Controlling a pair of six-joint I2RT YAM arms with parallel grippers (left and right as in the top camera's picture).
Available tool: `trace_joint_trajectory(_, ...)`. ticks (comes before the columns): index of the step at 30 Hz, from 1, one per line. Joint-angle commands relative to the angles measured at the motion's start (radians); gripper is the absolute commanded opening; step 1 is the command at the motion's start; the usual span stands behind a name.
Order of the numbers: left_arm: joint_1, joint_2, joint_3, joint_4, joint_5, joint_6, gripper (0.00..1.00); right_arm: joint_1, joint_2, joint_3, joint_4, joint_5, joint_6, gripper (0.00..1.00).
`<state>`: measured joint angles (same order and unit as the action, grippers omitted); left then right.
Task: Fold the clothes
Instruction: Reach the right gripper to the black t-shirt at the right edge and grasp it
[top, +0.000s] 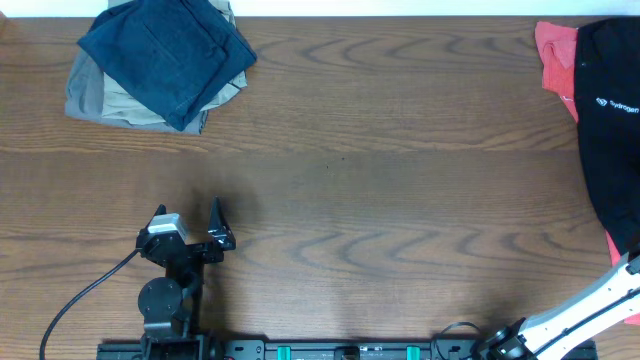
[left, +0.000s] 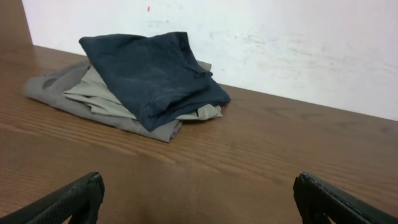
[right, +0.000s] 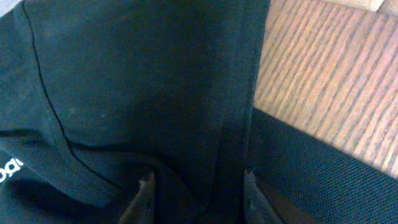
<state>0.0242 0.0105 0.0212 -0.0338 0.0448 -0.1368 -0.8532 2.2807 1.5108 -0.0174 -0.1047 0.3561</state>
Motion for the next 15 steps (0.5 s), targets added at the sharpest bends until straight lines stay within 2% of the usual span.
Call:
trace_joint_trajectory(1,-0.003,-0.005,-0.017,-0.037,-0.024,0.006,0.98,0.017,0.010,0.014,0.000,-0.005,0.002,0.39)
trace_joint_trajectory(7,-0.003,-0.005,-0.017,-0.037,-0.024,0.006,0.98,0.016,0.008,0.014,-0.018,-0.005,0.002,0.12)
trace_joint_trajectory(9,-0.003,-0.005,-0.017,-0.037,-0.024,0.006,0.98,0.016,0.002,0.014,-0.027,-0.005,0.002,0.06)
trace_joint_trajectory(15,-0.003,-0.005,-0.017,-0.037,-0.024,0.006,0.98,0.017,-0.061,0.014,-0.061,-0.005,0.003,0.01)
